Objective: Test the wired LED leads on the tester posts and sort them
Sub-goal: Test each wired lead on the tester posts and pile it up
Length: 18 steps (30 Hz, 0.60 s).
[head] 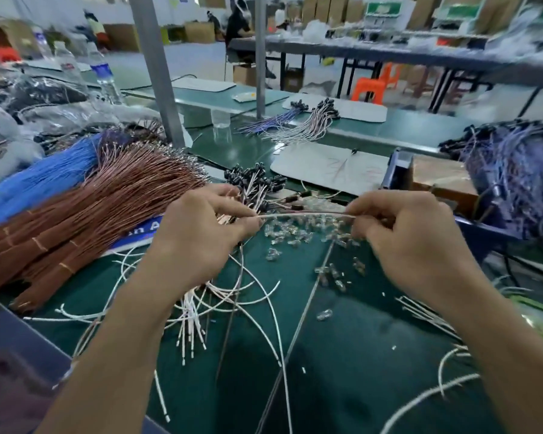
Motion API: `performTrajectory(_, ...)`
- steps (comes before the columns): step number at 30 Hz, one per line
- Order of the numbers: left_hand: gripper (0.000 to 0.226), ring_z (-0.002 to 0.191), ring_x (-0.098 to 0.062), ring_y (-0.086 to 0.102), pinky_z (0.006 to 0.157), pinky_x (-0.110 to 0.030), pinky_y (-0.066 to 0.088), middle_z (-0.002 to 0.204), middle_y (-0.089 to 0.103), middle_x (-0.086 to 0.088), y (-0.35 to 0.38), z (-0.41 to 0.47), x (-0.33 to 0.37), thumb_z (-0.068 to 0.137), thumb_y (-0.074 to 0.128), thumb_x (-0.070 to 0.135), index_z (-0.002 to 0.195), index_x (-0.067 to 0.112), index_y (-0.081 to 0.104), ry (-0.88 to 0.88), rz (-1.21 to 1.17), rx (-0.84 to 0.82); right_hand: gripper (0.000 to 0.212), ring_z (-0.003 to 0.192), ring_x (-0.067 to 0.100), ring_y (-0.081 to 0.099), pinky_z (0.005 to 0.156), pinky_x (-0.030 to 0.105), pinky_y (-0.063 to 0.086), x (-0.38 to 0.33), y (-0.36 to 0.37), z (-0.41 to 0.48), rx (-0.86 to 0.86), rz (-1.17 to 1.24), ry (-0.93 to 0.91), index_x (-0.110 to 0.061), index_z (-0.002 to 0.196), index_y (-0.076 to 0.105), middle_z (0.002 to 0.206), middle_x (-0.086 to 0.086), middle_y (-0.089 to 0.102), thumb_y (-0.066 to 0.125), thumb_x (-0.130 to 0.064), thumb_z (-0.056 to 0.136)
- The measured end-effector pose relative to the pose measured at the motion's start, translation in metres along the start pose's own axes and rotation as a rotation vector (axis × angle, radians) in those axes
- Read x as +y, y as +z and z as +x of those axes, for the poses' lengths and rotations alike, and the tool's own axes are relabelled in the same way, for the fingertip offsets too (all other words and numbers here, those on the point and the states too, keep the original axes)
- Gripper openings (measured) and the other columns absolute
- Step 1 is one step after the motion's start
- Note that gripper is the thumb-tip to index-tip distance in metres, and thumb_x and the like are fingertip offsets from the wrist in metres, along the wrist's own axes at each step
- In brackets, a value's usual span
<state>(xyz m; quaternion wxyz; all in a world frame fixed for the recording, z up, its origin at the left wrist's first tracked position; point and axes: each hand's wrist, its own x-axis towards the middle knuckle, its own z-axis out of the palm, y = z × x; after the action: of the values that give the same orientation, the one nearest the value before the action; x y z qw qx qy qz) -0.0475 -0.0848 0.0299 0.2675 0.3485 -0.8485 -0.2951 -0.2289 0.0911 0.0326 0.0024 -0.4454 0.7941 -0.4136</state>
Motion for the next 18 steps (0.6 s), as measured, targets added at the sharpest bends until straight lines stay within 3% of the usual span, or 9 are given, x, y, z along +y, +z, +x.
performTrajectory(1,0.004,0.136,-0.009,0.044,0.113,-0.025,0.024,0.152,0.052,0.011,0.006,-0.005,0.008,0.085,0.081,0.038,0.089,0.039,0.08,0.085,0.126,0.023,0.025,0.053,0.005,0.06,0.041,0.016,0.04,0.007,-0.008,-0.008,-0.005,0.01,0.031,-0.034,0.083,0.076,0.065,-0.019,0.07,0.069,-0.012,0.093)
performTrajectory(3,0.006,0.151,-0.02,0.028,0.122,-0.037,0.018,0.165,0.034,0.003,0.024,-0.015,0.024,0.089,0.077,0.037,0.094,0.036,0.081,0.228,0.36,0.079,0.028,0.047,0.004,0.057,0.044,0.014,0.039,0.022,-0.022,-0.024,-0.029,0.045,0.088,-0.034,0.08,0.077,0.063,-0.018,0.07,0.071,-0.009,0.091)
performTrajectory(5,0.007,0.156,-0.025,0.019,0.126,-0.045,0.013,0.168,0.022,0.001,0.044,-0.024,0.041,0.091,0.074,0.038,0.094,0.035,0.08,0.269,0.504,0.085,0.031,0.05,0.011,0.062,0.05,0.03,0.051,0.037,-0.034,-0.038,-0.043,0.118,0.143,-0.035,0.083,0.076,0.065,-0.008,0.073,0.071,-0.006,0.089)
performTrajectory(7,0.007,0.153,-0.026,0.029,0.126,-0.048,0.019,0.164,0.033,-0.004,0.063,-0.032,0.059,0.091,0.073,0.033,0.09,0.032,0.08,0.318,0.586,0.068,0.036,0.055,0.018,0.067,0.055,0.039,0.053,0.051,-0.045,-0.05,-0.008,0.242,0.219,-0.033,0.084,0.077,0.069,0.003,0.075,0.069,0.002,0.088)
performTrajectory(9,0.004,0.133,-0.029,0.056,0.119,-0.047,0.033,0.14,0.064,-0.008,0.085,-0.037,0.071,0.085,0.078,0.023,0.083,0.023,0.081,0.468,0.596,0.117,0.037,0.057,0.018,0.068,0.051,0.032,0.051,0.066,-0.056,-0.06,0.045,0.319,0.279,-0.025,0.081,0.078,0.073,0.007,0.076,0.066,0.01,0.089)
performTrajectory(11,0.004,0.096,-0.021,0.071,0.098,-0.036,0.042,0.099,0.079,0.003,0.105,-0.039,0.08,0.083,0.076,0.023,0.083,0.024,0.08,0.556,0.393,0.15,0.034,0.056,0.019,0.067,0.049,0.021,0.048,0.081,-0.069,-0.068,0.089,0.341,0.318,-0.017,0.079,0.078,0.074,0.007,0.077,0.064,0.013,0.089)
performTrajectory(14,0.015,0.057,-0.005,0.061,0.06,-0.028,0.049,0.07,0.071,0.016,0.134,-0.036,0.094,0.089,0.062,0.038,0.09,0.05,0.07,0.307,-0.146,-0.116,0.028,0.049,0.02,0.061,0.049,0.021,0.047,0.096,-0.092,-0.079,0.168,0.374,0.33,-0.018,0.079,0.08,0.073,0.008,0.076,0.068,0.005,0.09)
performTrajectory(16,0.03,0.046,-0.001,0.05,0.048,-0.021,0.041,0.062,0.067,0.014,0.157,-0.029,0.096,0.094,0.067,0.03,0.082,0.056,0.073,0.228,-0.383,-0.293,0.027,0.045,0.017,0.053,0.047,0.025,0.044,0.104,-0.108,-0.085,0.211,0.385,0.321,-0.025,0.082,0.08,0.071,0.009,0.075,0.067,-0.005,0.094)
performTrajectory(18,0.027,0.046,-0.001,0.047,0.047,-0.016,0.037,0.056,0.065,0.011,0.176,-0.022,0.095,0.092,0.073,0.025,0.081,0.049,0.078,0.177,-0.47,-0.384,0.028,0.044,0.012,0.046,0.043,0.023,0.039,0.113,-0.123,-0.091,0.261,0.356,0.32,-0.03,0.082,0.081,0.067,0.009,0.074,0.067,-0.011,0.096)
